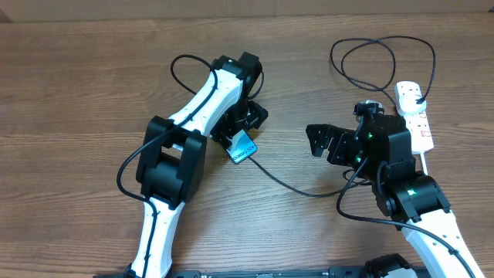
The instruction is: Plug charger to phone and switch on socket
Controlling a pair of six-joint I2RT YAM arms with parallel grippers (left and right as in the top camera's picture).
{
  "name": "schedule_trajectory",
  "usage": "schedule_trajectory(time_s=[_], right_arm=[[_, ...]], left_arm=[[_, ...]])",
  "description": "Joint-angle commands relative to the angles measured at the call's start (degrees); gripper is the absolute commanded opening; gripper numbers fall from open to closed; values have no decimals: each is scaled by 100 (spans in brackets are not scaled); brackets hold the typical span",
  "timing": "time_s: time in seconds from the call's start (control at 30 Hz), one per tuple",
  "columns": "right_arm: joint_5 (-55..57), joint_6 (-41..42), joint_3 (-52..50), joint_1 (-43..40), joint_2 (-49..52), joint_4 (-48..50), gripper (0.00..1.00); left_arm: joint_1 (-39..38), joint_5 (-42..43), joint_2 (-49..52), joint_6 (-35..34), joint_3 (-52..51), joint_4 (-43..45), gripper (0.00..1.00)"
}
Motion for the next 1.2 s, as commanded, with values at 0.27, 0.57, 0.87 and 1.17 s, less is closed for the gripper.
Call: schedule_trajectory(time_s=[0.27,0.57,0.87,1.17], right_arm=[[28,-76,116,-26,-55,-26,100],[-63,-83,116,-26,-55,-28,100],[-57,-83,116,-26,-55,-24,100],[-57,-83,116,-26,-55,-24,100]], left_arm=[[-85,-595,-120,-72,-262,0,100],[-85,-544,-120,-120,-579,378,100],[-70,-595,-120,-127,-1032,649,100],[-70,-487,-120,-229,-1458,968,100]])
